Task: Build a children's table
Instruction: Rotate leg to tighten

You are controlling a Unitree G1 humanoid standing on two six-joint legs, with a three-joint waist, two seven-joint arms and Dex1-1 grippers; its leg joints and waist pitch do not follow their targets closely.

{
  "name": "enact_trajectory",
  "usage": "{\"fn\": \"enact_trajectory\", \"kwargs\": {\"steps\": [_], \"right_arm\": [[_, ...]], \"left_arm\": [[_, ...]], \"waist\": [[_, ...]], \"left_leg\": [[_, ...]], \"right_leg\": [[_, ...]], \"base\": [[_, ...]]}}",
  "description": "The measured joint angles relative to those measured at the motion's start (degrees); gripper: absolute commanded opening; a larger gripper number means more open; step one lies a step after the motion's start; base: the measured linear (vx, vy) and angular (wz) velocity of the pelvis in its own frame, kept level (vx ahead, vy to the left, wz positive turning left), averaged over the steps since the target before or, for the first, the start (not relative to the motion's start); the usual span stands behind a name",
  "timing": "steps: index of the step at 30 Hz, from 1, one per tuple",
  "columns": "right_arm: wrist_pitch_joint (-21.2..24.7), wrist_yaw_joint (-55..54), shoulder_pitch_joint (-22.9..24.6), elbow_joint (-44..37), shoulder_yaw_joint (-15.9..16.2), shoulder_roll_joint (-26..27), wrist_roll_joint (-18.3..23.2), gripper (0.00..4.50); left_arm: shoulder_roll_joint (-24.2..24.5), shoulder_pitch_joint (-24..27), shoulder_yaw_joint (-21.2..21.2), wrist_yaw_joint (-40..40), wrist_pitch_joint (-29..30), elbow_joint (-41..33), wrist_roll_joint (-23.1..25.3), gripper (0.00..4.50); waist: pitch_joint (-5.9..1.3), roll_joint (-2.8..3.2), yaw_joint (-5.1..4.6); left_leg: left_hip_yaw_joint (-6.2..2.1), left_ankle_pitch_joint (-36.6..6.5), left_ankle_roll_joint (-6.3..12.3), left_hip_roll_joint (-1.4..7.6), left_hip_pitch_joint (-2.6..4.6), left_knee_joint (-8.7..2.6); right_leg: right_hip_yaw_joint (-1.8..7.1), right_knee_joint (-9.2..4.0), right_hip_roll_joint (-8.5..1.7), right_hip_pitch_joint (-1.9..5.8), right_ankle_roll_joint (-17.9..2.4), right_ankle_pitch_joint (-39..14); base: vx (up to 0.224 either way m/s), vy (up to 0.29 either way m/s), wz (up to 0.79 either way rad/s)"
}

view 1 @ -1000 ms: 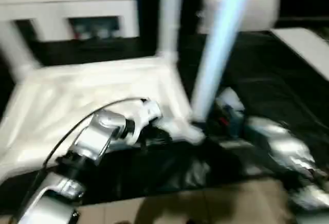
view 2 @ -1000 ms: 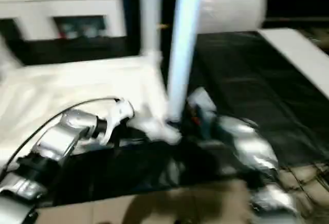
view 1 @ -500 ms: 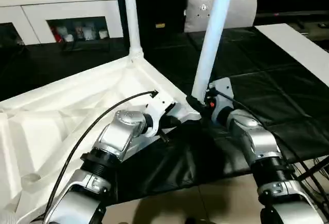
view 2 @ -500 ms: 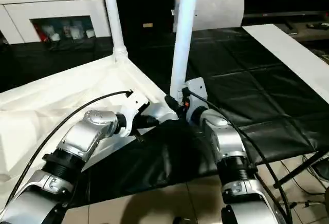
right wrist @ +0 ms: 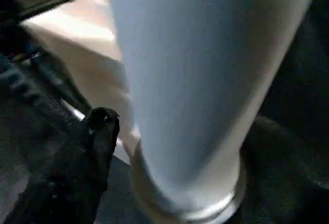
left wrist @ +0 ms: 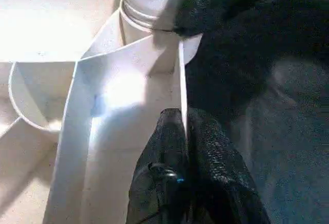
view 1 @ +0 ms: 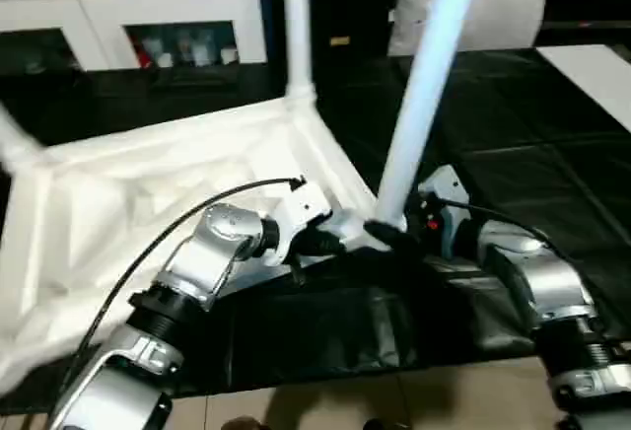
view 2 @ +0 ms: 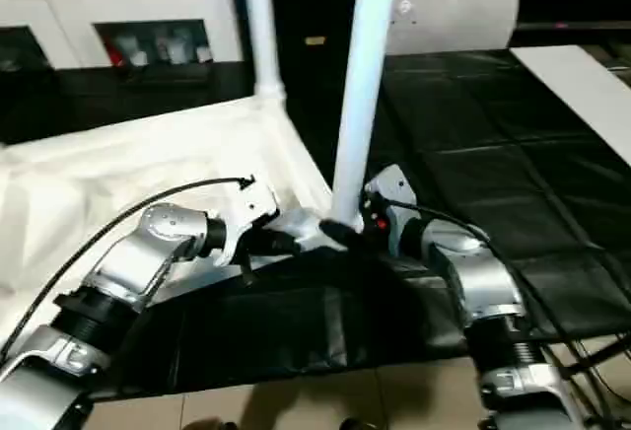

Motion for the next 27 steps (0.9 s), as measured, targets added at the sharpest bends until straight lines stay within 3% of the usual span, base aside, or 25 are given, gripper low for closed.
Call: {"fn": "enact_trajectory", "kwargs": {"steps": [6, 10, 16, 17, 27], "right_arm": [[-0.44, 8.82, 1.27, -1.78, 0.02, -3.09, 2.10, 3.82], [-0.86, 13.15, 1.30, -2.07, 0.98, -3.99, 3.81, 3.42], [-0.71, 16.84, 1.73, -2.99, 1.27, -4.66, 5.16, 2.87], [-0.45, 17.30, 1.77, -3.05, 1.32, -4.69, 5.26, 2.62], [0.99, 18.46, 1.91, -3.83, 1.84, -5.50, 5.90, 2.04]], "left_arm": [[3.76, 0.04, -1.51, -7.78, -4.02, 0.89, -0.46, 0.00], [4.81, 0.07, -2.50, -11.37, -4.65, 0.87, -1.01, 0.00], [5.01, 0.05, -2.72, -13.15, -5.23, 1.07, -1.04, 0.00], [5.00, 0.05, -2.72, -13.26, -5.25, 1.10, -1.04, 0.00], [4.80, 0.07, -2.73, -13.54, -5.32, 1.12, -1.18, 0.00]], "waist": [[0.01, -0.02, 0.32], [0.02, -0.02, 0.34], [0.01, -0.02, 0.44], [0.01, -0.02, 0.47], [0.01, -0.03, 0.61]], "left_leg": [[0.47, -0.23, -0.17, 0.06, 0.22, 0.45], [0.57, -0.29, -0.30, 0.14, 0.61, 0.54], [0.58, -0.27, -0.27, 0.15, 0.58, 0.60], [0.58, -0.26, -0.24, 0.15, 0.57, 0.60], [0.58, -0.24, -0.22, 0.15, 0.55, 0.60]], "right_leg": [[0.43, 0.46, -0.03, 0.03, 0.32, -0.20], [0.46, 0.47, -0.03, 0.25, 0.33, -0.20], [0.50, 0.47, -0.03, 0.32, 0.33, -0.20], [0.50, 0.48, -0.03, 0.32, 0.33, -0.20], [0.48, 0.48, -0.03, 0.32, 0.37, -0.22]], "base": [[-0.009, 0.000, -0.01], [0.000, 0.000, 0.00], [0.000, 0.000, 0.00], [0.000, 0.000, 0.00], [0.000, 0.000, 0.00]]}}
